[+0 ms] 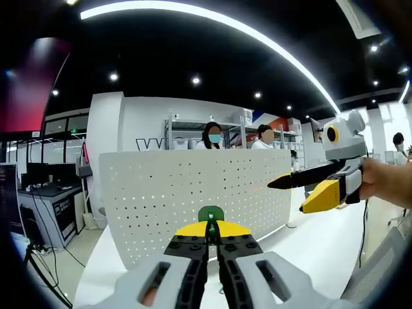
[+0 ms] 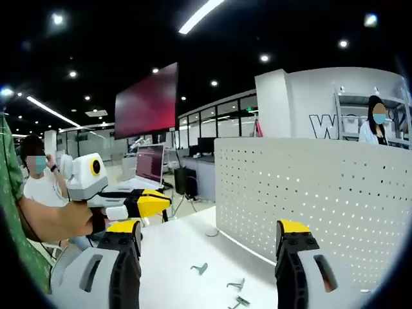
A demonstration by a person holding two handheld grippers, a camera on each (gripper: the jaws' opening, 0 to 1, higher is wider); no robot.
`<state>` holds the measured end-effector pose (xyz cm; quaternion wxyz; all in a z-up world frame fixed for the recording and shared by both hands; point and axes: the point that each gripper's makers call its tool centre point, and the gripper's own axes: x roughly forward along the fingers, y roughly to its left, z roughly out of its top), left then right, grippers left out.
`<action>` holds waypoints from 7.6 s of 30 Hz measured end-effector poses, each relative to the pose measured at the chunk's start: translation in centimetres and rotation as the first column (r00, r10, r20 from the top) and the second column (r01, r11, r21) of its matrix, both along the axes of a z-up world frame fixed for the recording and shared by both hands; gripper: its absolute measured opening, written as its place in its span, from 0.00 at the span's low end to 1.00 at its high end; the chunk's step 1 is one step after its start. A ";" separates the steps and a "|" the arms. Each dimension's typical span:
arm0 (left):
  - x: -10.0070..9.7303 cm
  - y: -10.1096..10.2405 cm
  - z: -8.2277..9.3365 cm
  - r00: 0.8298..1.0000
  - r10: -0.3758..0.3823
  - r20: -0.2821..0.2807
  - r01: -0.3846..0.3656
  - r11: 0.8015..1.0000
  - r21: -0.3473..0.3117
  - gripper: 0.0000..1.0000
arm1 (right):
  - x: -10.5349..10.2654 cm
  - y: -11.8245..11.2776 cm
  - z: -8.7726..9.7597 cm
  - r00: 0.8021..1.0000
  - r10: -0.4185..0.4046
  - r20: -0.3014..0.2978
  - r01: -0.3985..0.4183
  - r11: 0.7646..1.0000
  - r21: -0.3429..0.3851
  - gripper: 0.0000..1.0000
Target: Insert the hook assembly into the mounting plate slot until the hook locks in place.
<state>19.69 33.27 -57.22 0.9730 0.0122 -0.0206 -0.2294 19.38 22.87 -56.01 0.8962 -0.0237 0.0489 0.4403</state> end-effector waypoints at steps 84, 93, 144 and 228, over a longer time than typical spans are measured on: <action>21.9 11.2 6.1 0.921 0.375 0.103 -0.371 0.927 -0.057 0.03 | 0.0 -9.7 3.0 0.998 -0.058 0.005 0.058 0.988 -0.144 0.90; 22.4 11.2 6.1 0.921 0.375 0.111 -0.370 0.927 -0.063 0.03 | 0.3 -9.7 3.0 0.998 -0.060 0.006 0.060 0.986 -0.155 0.90; 23.2 11.4 4.8 0.920 0.370 0.129 -0.373 0.928 -0.007 0.03 | 0.4 -9.6 3.0 0.997 -0.077 0.006 0.077 0.980 -0.182 0.89; 20.1 8.9 3.4 0.963 0.266 0.054 -0.264 0.964 -0.040 0.59 | -0.4 -9.4 3.3 0.997 -0.073 0.018 0.075 0.979 -0.187 0.87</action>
